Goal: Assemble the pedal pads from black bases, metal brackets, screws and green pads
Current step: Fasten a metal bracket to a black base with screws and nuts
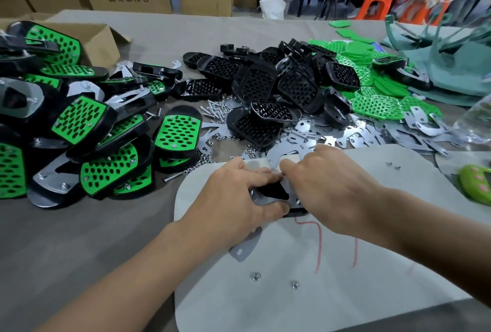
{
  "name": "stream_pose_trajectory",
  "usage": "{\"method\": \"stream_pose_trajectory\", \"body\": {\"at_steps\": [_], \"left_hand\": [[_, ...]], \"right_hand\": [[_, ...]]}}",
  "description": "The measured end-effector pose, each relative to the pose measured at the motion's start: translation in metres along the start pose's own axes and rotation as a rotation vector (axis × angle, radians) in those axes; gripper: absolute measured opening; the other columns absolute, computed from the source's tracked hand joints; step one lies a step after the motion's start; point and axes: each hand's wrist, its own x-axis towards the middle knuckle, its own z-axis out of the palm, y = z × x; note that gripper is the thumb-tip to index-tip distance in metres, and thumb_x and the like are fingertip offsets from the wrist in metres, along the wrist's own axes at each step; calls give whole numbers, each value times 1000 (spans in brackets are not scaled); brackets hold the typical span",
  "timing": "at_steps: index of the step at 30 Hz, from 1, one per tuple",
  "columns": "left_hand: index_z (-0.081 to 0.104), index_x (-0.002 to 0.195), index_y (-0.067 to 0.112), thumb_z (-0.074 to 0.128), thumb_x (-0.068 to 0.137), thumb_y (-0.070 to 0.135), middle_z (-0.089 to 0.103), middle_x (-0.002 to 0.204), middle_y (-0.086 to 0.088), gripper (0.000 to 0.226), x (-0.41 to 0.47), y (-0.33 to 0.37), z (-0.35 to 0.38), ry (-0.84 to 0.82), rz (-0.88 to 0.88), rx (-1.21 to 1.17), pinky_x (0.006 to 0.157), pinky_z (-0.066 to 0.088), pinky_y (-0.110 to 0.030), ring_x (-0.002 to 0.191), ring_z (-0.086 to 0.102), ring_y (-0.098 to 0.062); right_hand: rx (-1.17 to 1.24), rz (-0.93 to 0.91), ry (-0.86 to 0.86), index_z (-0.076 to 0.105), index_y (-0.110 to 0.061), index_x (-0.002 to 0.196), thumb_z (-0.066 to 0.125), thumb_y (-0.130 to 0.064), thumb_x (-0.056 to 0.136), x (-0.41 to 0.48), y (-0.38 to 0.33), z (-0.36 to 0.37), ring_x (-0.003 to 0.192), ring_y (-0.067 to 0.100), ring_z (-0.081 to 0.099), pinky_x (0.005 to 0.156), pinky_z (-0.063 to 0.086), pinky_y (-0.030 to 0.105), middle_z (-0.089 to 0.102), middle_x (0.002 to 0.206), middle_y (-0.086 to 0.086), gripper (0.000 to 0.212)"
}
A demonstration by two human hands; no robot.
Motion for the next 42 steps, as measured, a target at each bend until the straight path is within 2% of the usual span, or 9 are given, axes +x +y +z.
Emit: {"method": "stream_pose_trajectory", "body": {"at_steps": [4,10,14,18,23,27,31,37,42], "left_hand": [[74,118,44,88,68,48,42,82,18,52,0,-3,1,-4,-15,2,71,32,-2,90,46,8],[77,113,41,88,70,47,48,77,21,45,1,-1,1,-10,-6,15,71,33,-3,87,45,5],[74,116,45,87,69,49,47,81,17,48,1,-3,1,-12,-12,13,69,33,-5,87,47,2],[72,117,48,87,67,53,45,84,10,53,1,-5,3,1,-25,4,70,34,-6,88,49,1],[77,113,39,90,68,43,54,87,39,47,0,-2,2,40,23,-6,72,35,-5,86,46,-3],[74,116,46,89,68,48,46,81,15,51,1,-4,3,11,-28,-5,70,35,-7,87,48,-1],[73,117,48,90,67,48,47,85,13,53,1,-4,3,0,-57,-25,70,35,-7,85,51,-1],[75,114,45,89,67,49,48,84,7,49,1,-4,2,-5,-50,-8,69,35,-8,84,49,-2],[72,118,49,88,67,52,47,86,8,54,1,-4,2,-16,-51,0,68,34,-9,83,50,-1]], "right_hand": [[81,68,-46,24,-24,89,61,-25,86,-2,3,0,53,15,28,50,16,32,33,65,-8,37],[14,-101,-28,26,-27,94,42,-13,87,1,12,-1,69,23,47,75,35,36,39,68,-9,23],[35,26,-48,28,-23,89,53,-19,85,3,2,-1,54,16,28,58,26,36,32,66,-7,25],[55,61,-50,25,-27,82,51,-18,84,1,6,1,55,17,33,49,17,32,36,66,-7,28],[-4,-96,-33,32,-27,90,42,-17,87,3,13,0,66,22,45,71,33,35,40,67,-8,15],[-31,9,-62,35,-26,73,50,-21,86,7,4,0,54,18,26,50,18,34,38,70,-5,21],[27,100,-65,33,-24,70,56,-18,84,7,8,-2,52,16,32,46,17,33,38,65,-6,27],[37,-80,-50,32,-27,93,45,-20,91,2,8,-5,81,23,51,74,41,37,36,75,-9,14],[75,104,-77,33,-23,85,62,-30,86,2,-1,-2,54,17,31,50,23,34,35,67,-7,31]]}}
